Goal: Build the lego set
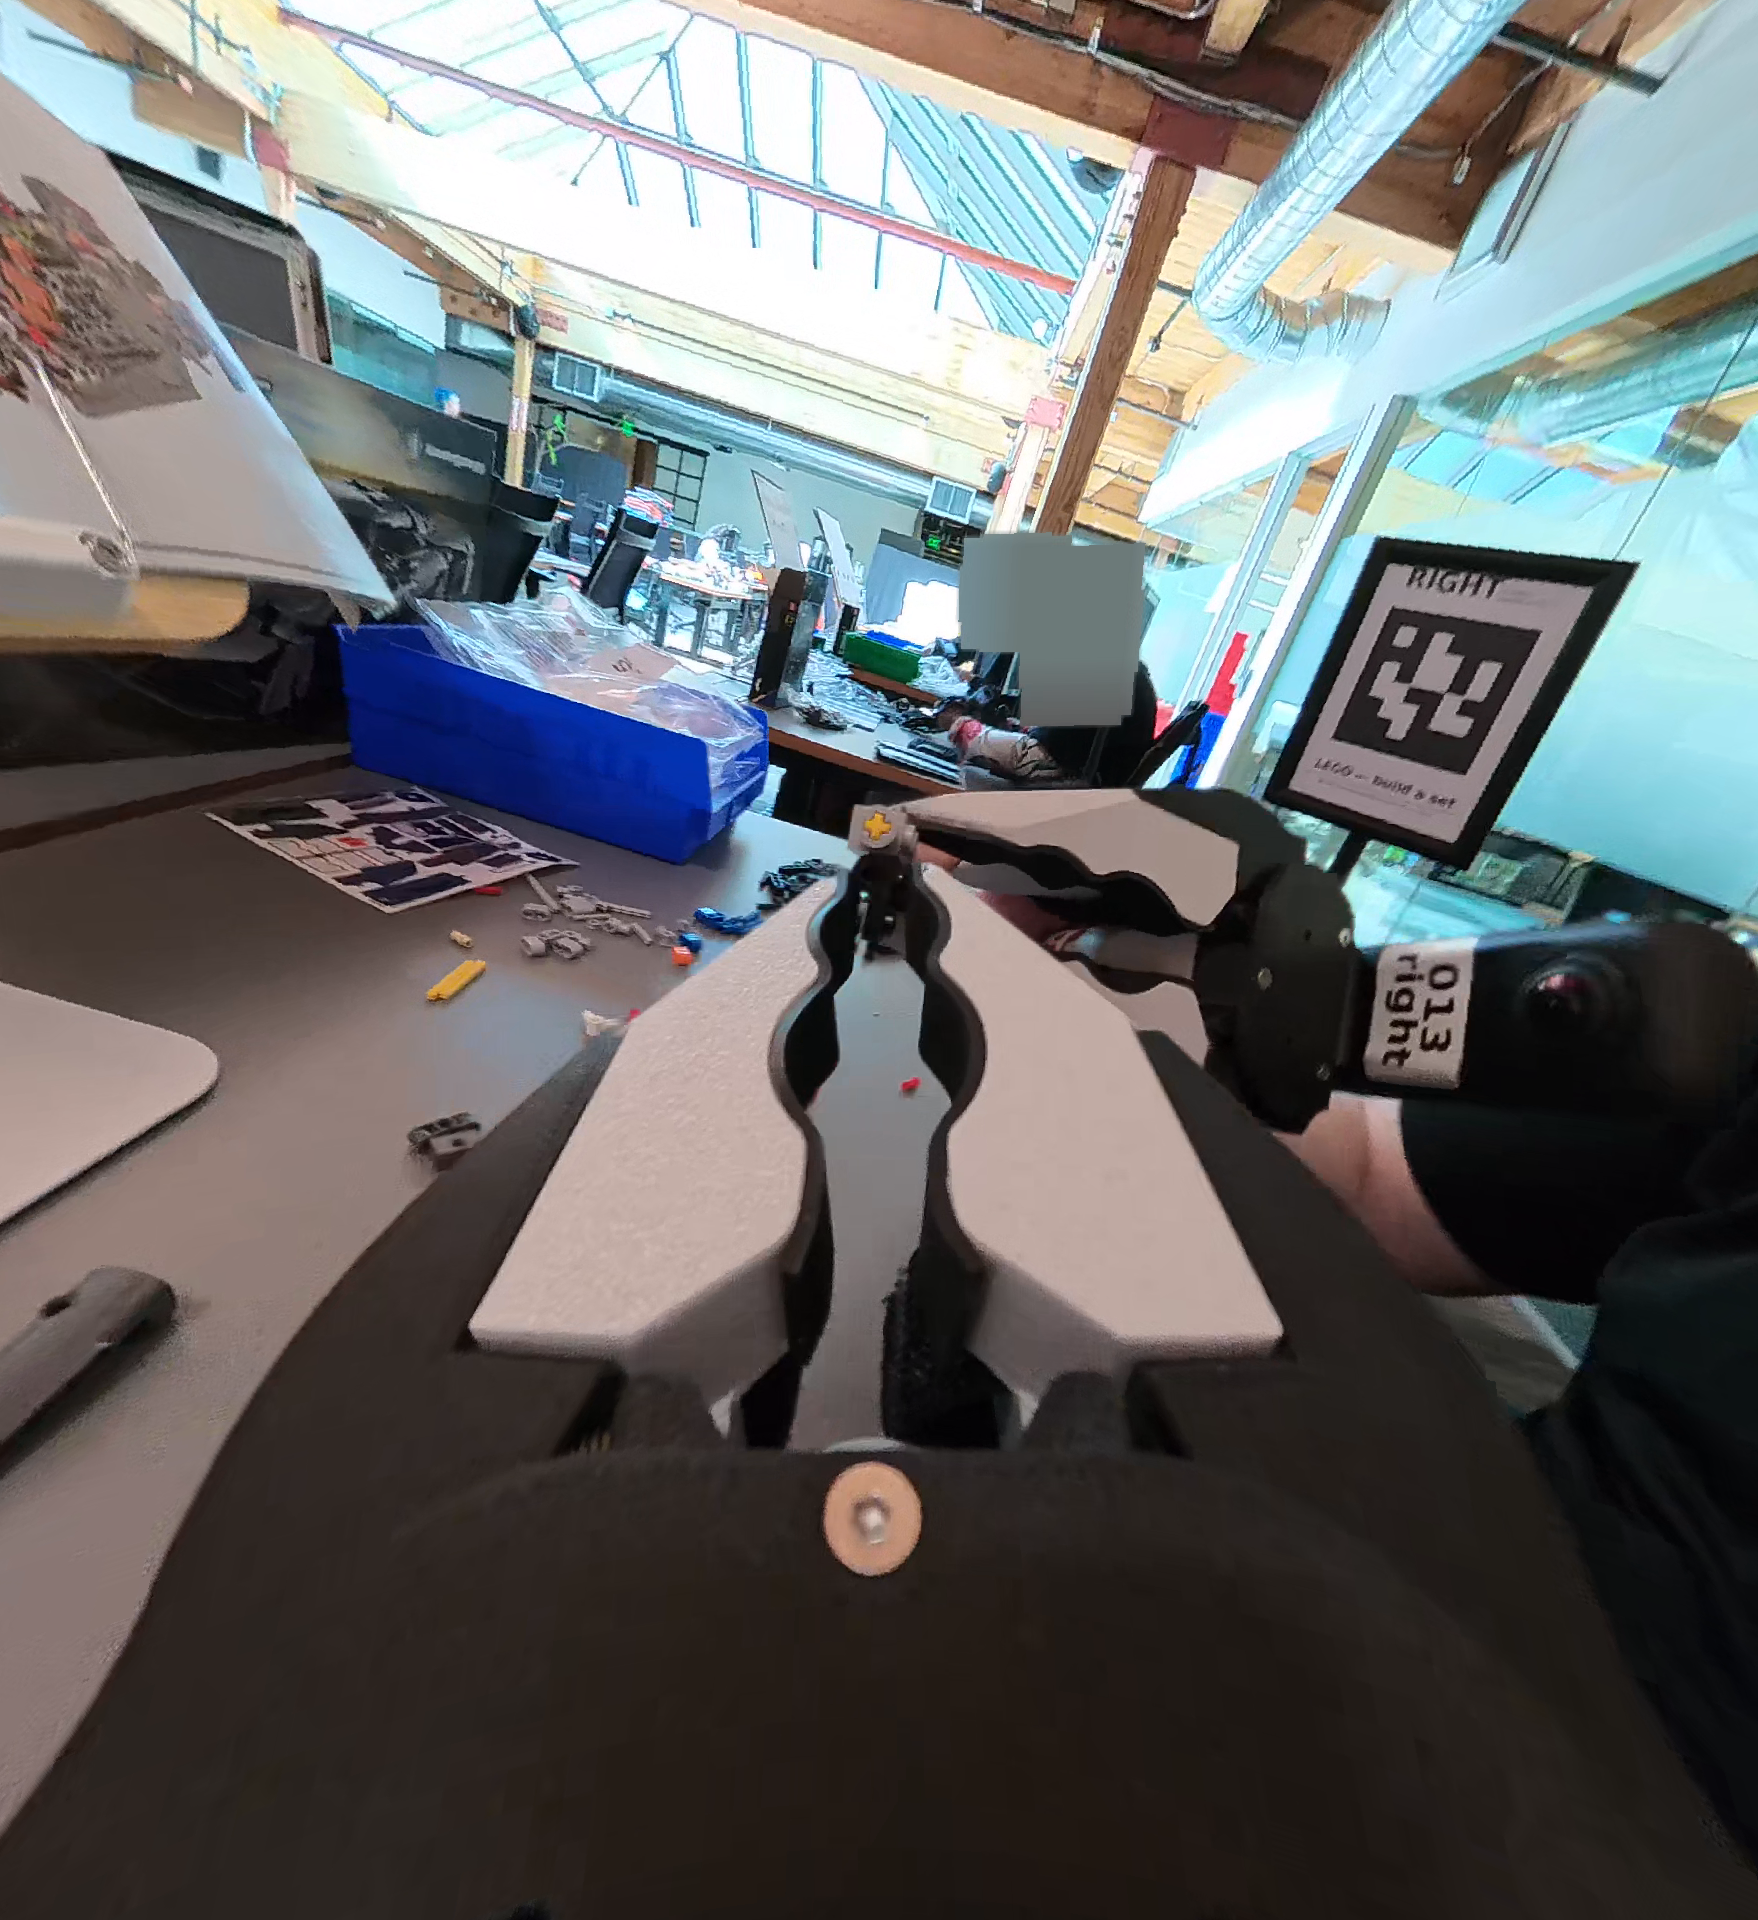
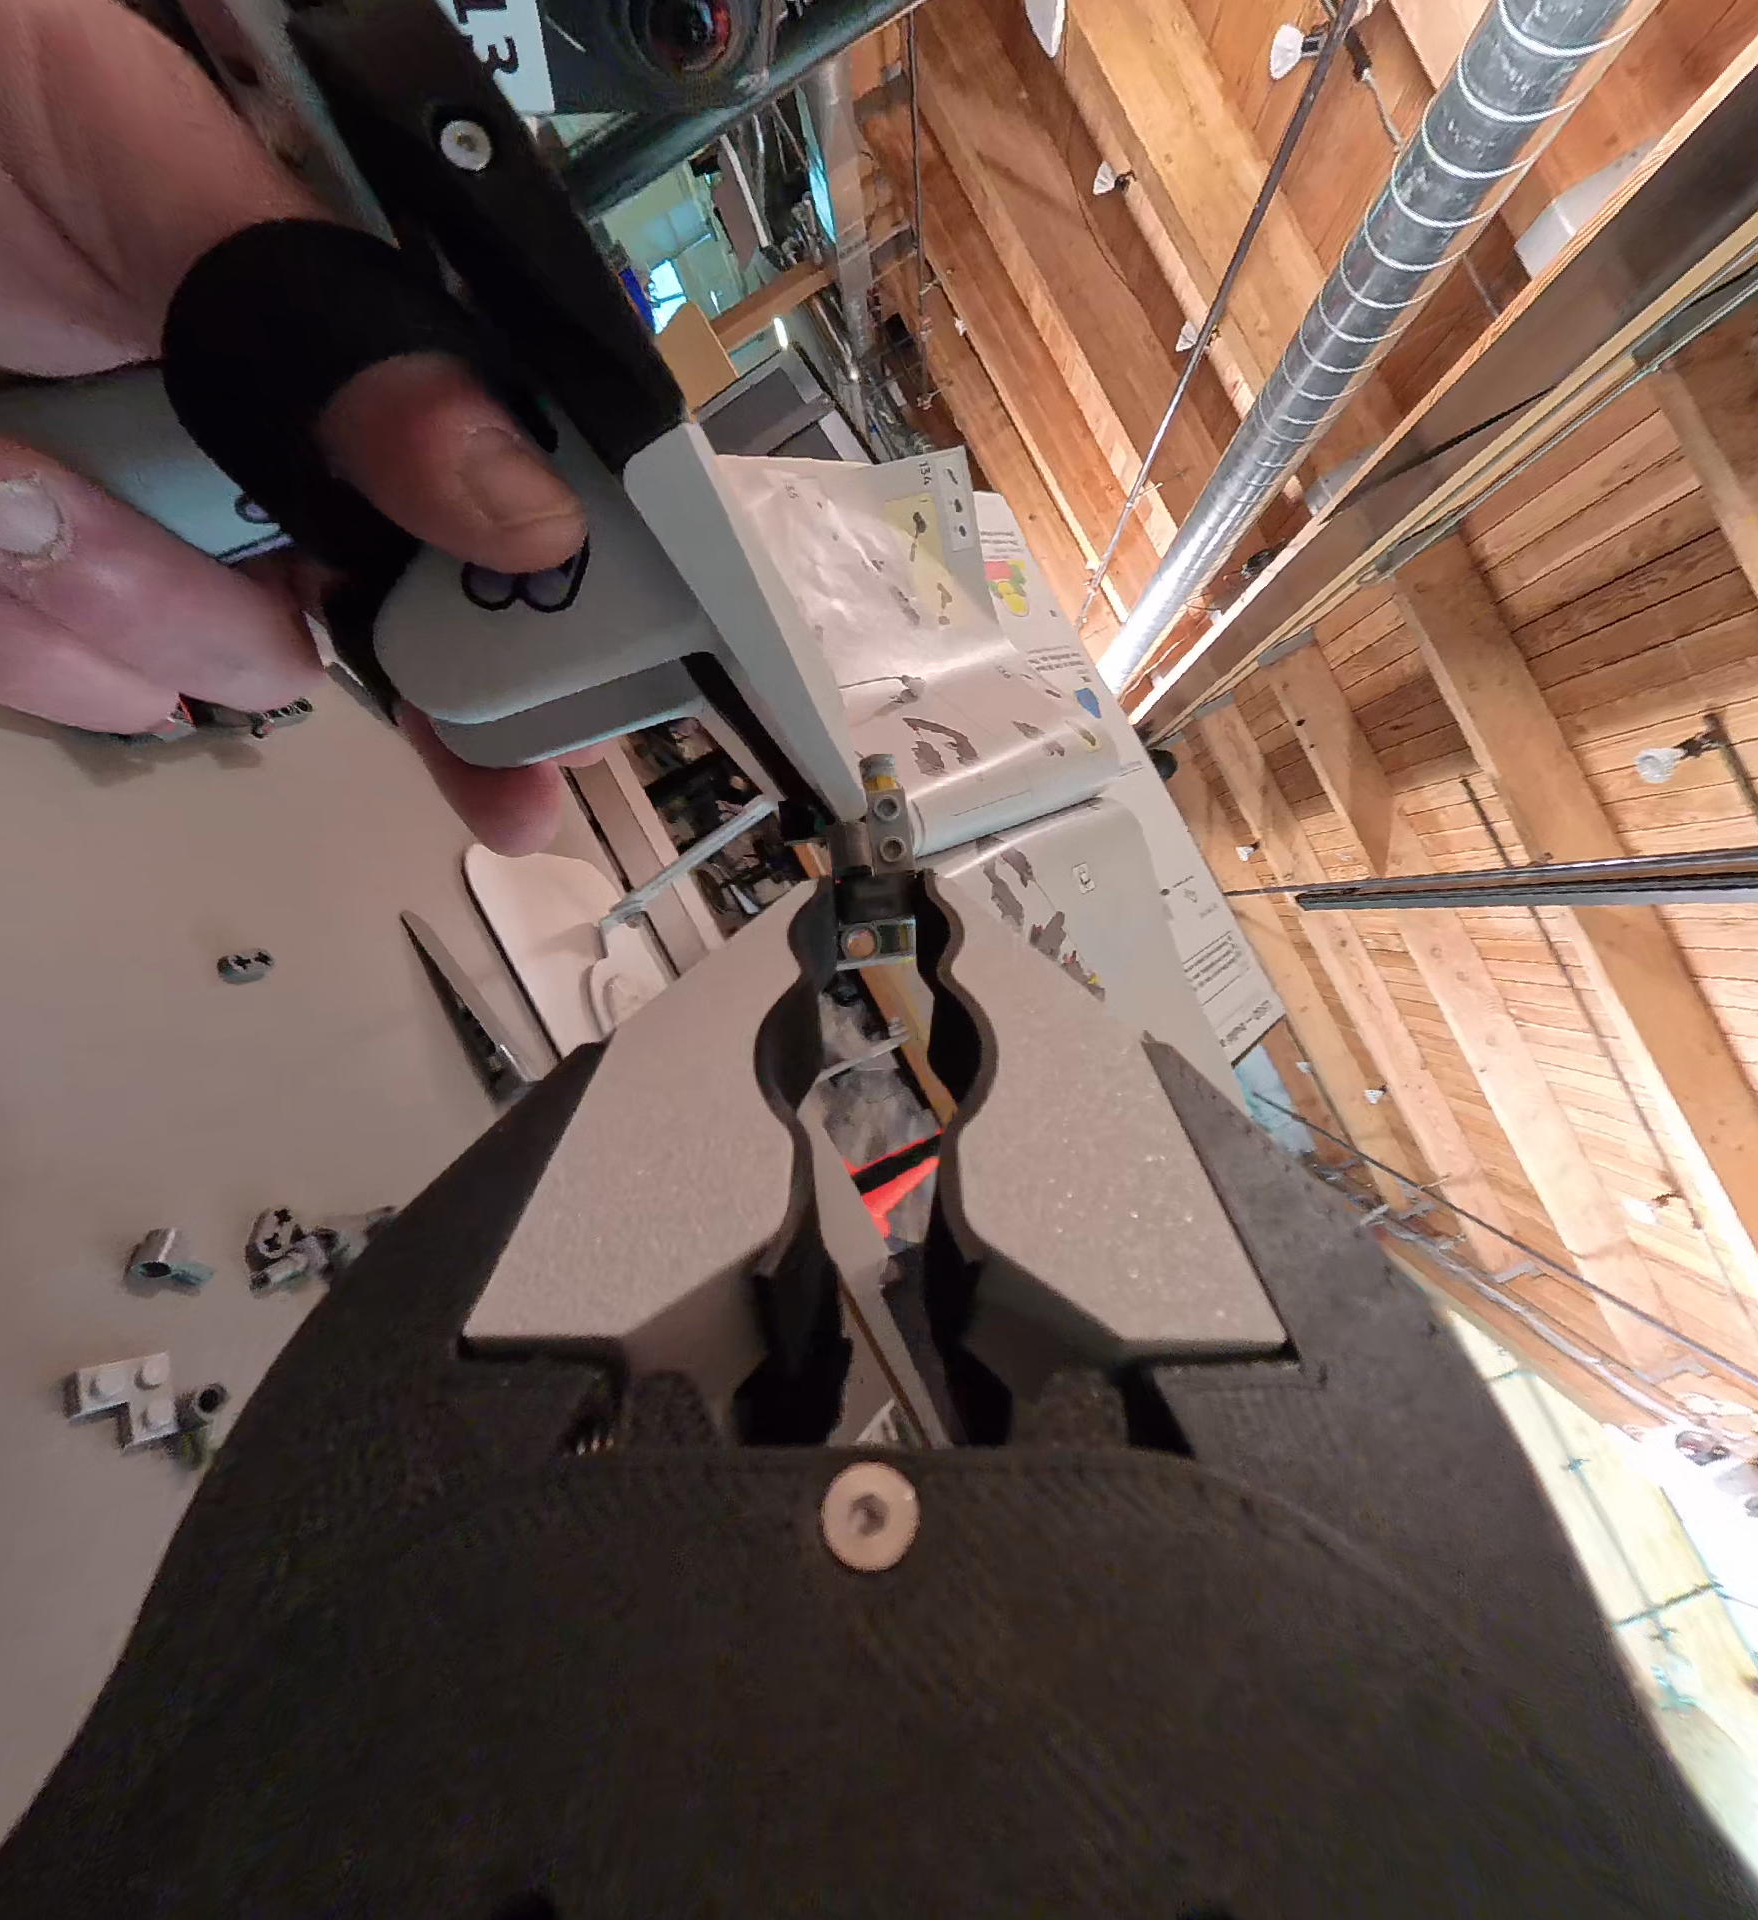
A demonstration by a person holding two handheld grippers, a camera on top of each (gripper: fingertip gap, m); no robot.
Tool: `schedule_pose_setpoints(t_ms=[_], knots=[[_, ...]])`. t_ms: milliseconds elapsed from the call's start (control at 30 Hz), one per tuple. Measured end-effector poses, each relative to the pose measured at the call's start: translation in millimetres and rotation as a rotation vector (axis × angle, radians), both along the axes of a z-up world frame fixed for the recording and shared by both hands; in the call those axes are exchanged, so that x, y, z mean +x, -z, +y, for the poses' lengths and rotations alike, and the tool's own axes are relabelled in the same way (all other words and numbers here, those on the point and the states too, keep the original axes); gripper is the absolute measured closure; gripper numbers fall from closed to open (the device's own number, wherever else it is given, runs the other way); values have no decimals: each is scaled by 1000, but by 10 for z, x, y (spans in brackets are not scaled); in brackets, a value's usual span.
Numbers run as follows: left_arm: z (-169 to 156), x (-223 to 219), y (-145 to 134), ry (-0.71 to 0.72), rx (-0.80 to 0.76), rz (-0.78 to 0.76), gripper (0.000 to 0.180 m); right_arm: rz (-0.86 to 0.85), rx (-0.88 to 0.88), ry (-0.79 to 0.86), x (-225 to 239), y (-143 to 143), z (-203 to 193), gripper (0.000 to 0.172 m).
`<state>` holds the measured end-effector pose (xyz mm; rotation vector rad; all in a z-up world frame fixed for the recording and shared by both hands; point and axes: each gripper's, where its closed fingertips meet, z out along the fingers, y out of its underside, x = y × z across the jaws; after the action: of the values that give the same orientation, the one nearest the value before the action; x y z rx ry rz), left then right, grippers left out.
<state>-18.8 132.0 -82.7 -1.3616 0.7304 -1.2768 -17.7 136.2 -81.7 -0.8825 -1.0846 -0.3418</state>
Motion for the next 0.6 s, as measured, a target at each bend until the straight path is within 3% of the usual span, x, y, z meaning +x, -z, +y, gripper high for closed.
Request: schedule_pose_setpoints(t_ms=[233, 600], knots=[[45, 5, 50, 11, -68, 1, 174, -78, 61, 39, 0, 42, 45, 160], [17, 15, 32, -22, 41, 66, 174, -49, 9, 2, -3, 8, 29, 161]])
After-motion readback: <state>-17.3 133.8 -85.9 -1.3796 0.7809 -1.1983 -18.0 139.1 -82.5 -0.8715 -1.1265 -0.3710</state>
